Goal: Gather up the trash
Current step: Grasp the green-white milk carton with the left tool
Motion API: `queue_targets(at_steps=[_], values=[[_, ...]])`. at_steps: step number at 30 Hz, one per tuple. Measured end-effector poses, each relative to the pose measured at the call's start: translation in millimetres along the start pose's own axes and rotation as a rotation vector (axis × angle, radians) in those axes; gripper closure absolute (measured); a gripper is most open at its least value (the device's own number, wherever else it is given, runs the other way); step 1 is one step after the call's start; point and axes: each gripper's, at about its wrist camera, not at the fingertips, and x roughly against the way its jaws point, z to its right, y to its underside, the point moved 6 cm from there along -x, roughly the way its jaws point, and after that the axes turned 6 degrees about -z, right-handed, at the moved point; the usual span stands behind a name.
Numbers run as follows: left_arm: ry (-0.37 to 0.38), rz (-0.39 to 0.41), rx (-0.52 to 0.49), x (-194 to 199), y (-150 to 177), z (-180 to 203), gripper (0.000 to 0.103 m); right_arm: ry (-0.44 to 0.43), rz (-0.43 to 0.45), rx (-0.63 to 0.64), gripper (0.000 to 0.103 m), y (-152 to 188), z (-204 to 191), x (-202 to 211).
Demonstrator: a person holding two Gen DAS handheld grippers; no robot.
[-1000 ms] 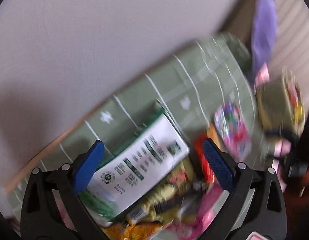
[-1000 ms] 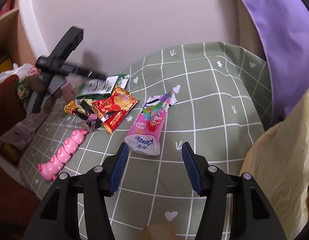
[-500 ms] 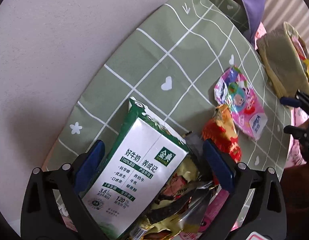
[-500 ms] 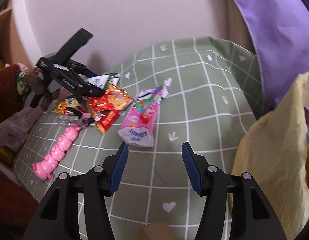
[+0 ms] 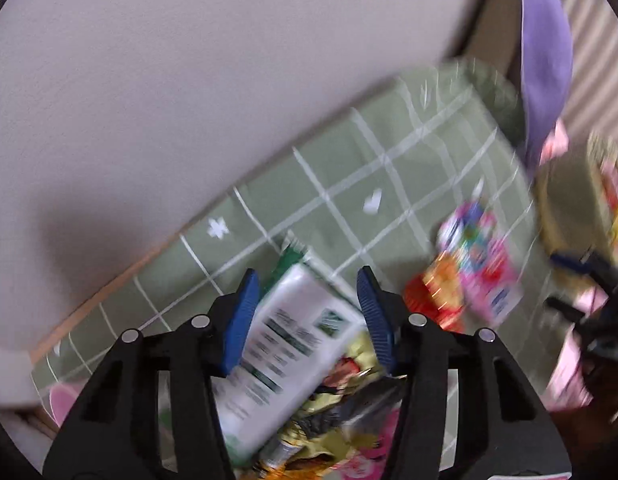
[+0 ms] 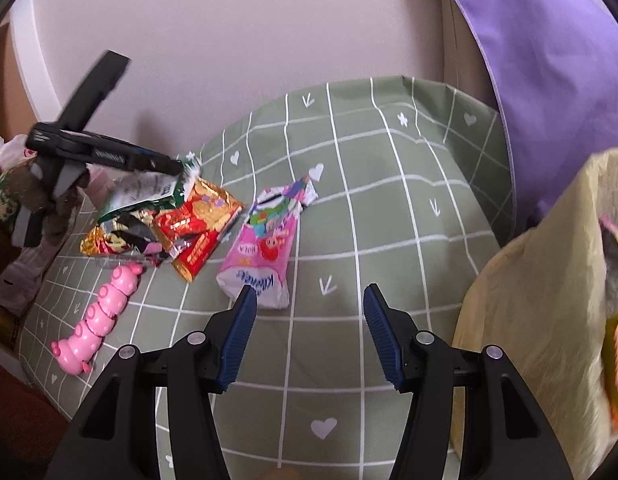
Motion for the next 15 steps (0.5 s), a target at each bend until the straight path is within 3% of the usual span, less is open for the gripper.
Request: queue_targets(at_steps=[3, 5, 7, 10, 13, 15], values=[[-0.023, 0.048, -0.026, 16.5, 2.6, 4.6, 0.053, -0.019, 0.008, 0.007, 0.050, -8.4, -1.4, 2.3], [-0.016, -0.008, -0.112, 8.5, 9.1, 9.3, 0.043, -0.039, 0.010, 0.013, 0.050, -11.9, -4.2, 3.1], [0.007, -0.078, -0.192, -0.9, 20.4, 13.6, 0.025, -0.057, 0.009, 0.017, 0.050, -12.2, -7.3, 2.1], [-0.053, -0.061, -0.246, -8.7, 27.3, 10.4, 0.010, -0.080, 0.003, 0.018, 0.050, -7.8, -12.1, 0.0], [-0.046, -0.090, -0.207, -17.7, 24.0, -5.7, 0.009, -0.089, -0.006, 0.029, 0.050, -0.7, -16.5, -1.0], [-0.081, -0.139, -0.213, -33.1, 26.1, -11.8, 0.009, -0.085, -0.013, 0.033, 0.050, 2.6, -16.6, -1.5]])
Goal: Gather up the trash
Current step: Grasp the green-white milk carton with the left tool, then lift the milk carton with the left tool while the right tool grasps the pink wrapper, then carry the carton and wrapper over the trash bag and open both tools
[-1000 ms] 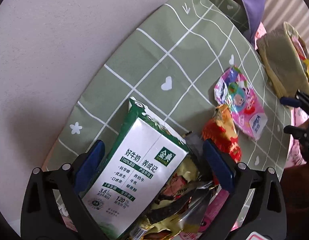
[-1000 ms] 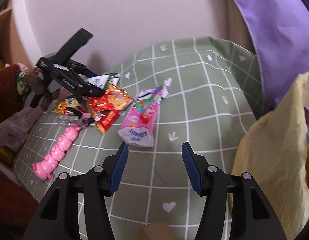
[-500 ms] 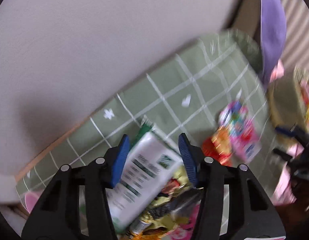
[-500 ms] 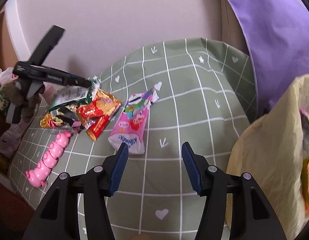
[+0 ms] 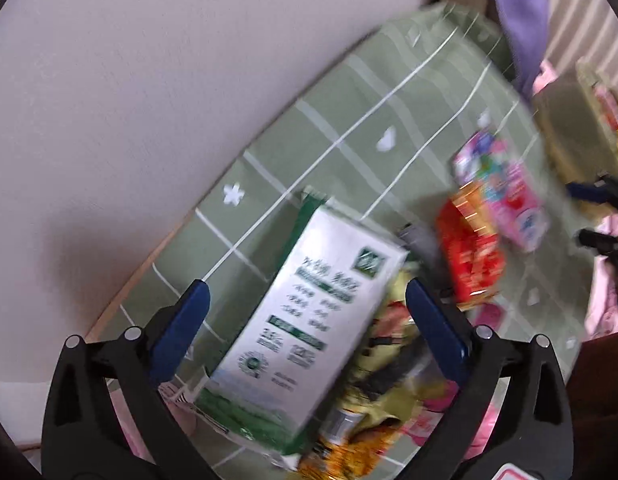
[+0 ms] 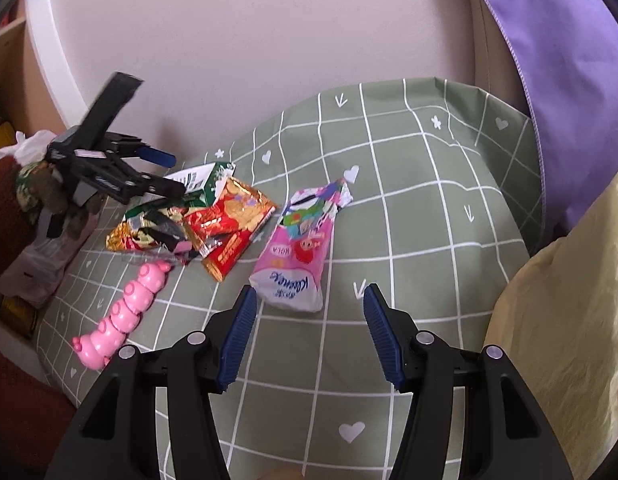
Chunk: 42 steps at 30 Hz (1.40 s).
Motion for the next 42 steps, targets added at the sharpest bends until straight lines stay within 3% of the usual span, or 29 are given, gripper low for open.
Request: queue_targets(at_steps=[2, 5, 10, 12, 16, 19, 24, 32, 42], values=[[0.017, -0.040, 0.035, -14.1, -2.5, -1.1, 0.013, 0.013, 0.001, 0.004, 0.050, 0.8, 2.0, 2.1], [0.044, -0.039, 0.090, -15.3, -7.5, -3.4, 0.029, 0.037, 0.013, -0.002, 0.050, -3.7, 6.9, 5.5], [-0.039, -0.007, 0.143, -7.8, -16.6, 4.4, 0.038, 0.019, 0.032, -0.008, 0.050, -24.5, 8.0, -0.7], [-0.028, 0.017, 0.157, -1.1, -21.2, 13.2, 0.041, 0.020, 0.028, 0.000, 0.052, -33.2, 6.5, -9.5], [0.011, 0.147, 0.298, 36.1, -17.1, 11.0, 0.044, 0.028, -0.021, -0.027, 0.062, -42.8, 9.3, -39.3], [-0.008, 0.248, 0.373, 65.3, -6.0, 13.8, 0.045, 0.022, -0.066, -0.034, 0.066, -44.2, 10.5, -58.0], [-0.004, 0.384, 0.445, 116.7, 8.6, 2.9, 0.046, -0.050, -0.142, 0.016, 0.091, -40.2, -4.8, -73.8], [-0.027, 0.500, 0.423, 172.8, 17.0, 11.7, 0.046, -0.023, -0.055, 0.077, 0.094, -43.7, -23.9, -32.4], [0.009, 0.564, 0.366, 185.8, -1.5, 53.5, 0.047, 0.043, 0.090, 0.061, 0.094, -61.2, -4.7, 48.2]])
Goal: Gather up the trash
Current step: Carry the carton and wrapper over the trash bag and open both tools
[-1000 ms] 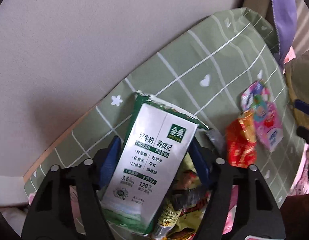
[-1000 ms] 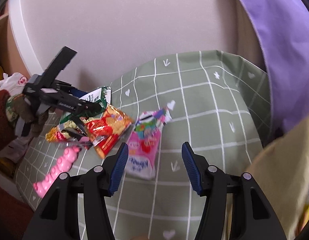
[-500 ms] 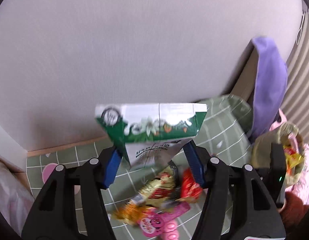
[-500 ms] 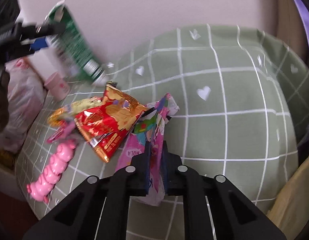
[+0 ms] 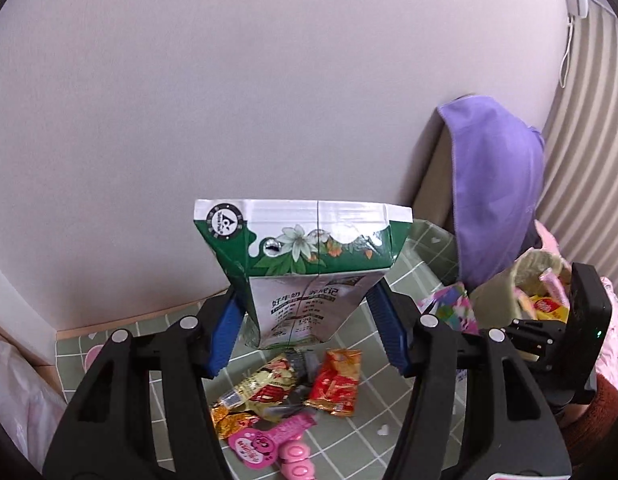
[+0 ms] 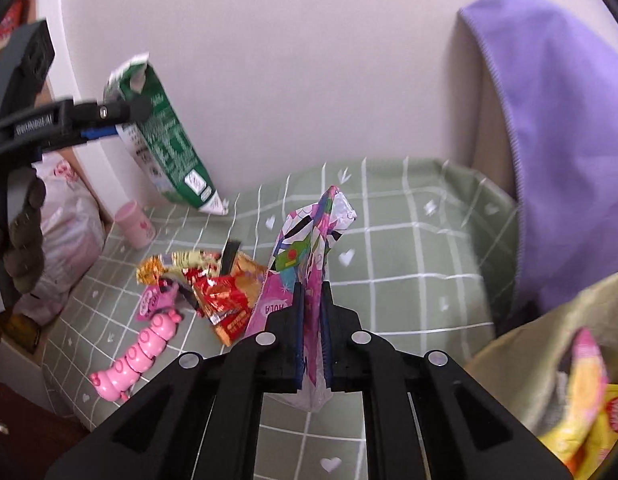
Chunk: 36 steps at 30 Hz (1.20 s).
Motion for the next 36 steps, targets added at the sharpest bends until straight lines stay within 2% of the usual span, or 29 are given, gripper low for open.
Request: queue_targets(at_steps=[6, 11, 15, 19, 25, 29, 32, 36], values=[[0.084, 0.044, -0.007, 22.7, -15.6, 22.9, 0.047, 0.028, 0.105, -0.013, 0.094, -13.0, 12.3, 52.1], [0.161, 0.070, -0.047, 36.3, -26.9, 58.9, 0.047, 0.100, 0.193, -0.019, 0.094, -16.9, 24.4, 99.4], [0.261, 0.086, -0.097, 41.4, -36.9, 104.5, 0.047, 0.185, 0.244, -0.027, 0.094, -12.9, 42.9, 138.7], [0.365, 0.083, -0.155, 39.9, -43.8, 156.8, 0.047, 0.311, 0.286, -0.042, 0.094, 0.7, 74.8, 183.1], [0.533, 0.030, -0.220, 23.0, -39.2, 237.1, 0.047, 0.478, 0.312, -0.149, 0.094, 34.1, 136.8, 242.4], [0.572, -0.026, -0.277, 4.5, -21.7, 278.1, 0.047, 0.521, 0.282, -0.194, 0.094, 59.2, 160.0, 255.1], [0.554, -0.072, -0.316, -15.6, -7.4, 294.1, 0.047, 0.537, 0.245, -0.213, 0.094, 76.2, 171.0, 249.8], [0.508, -0.173, -0.340, -68.3, 25.5, 305.4, 0.047, 0.512, 0.202, -0.247, 0.094, 90.8, 188.2, 226.4]])
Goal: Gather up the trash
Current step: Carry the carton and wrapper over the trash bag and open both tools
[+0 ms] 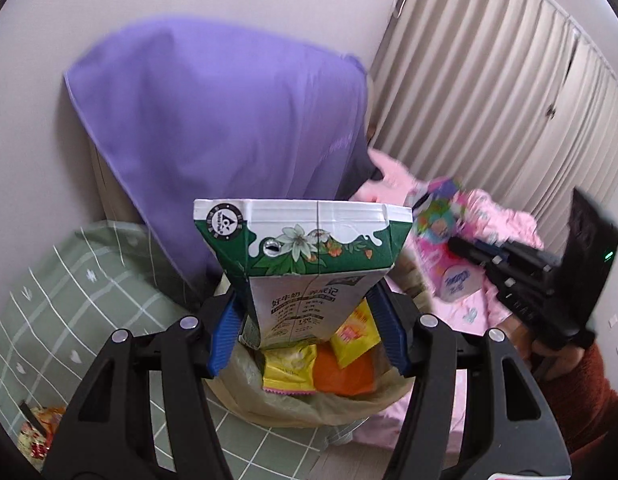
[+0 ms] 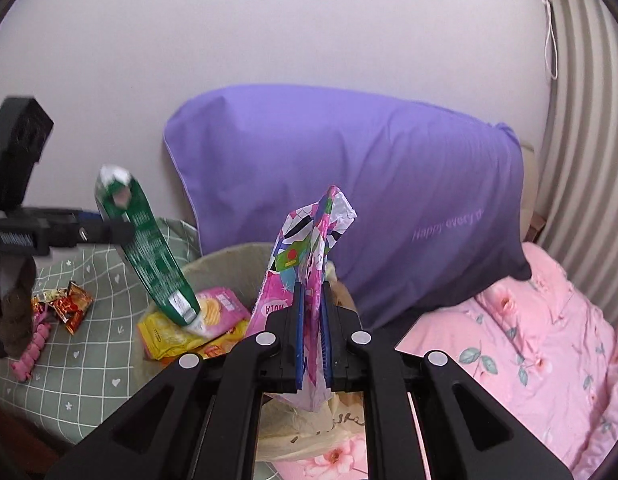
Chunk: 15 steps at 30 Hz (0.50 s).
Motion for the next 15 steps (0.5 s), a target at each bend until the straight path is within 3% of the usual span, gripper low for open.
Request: queue_targets(at_steps=[4, 15], values=[[-0.005, -0.114, 0.002, -52.9, 23.0, -1.0, 0.048, -0.038, -0.073, 0.021, 0.094, 12.7, -8.9, -38.3], [-0.007, -0.158, 0.022, -72.9, 19.6, -10.4, 0.049, -0.054, -0.129, 0.090, 0.094, 21.4, -29.9, -77.1]])
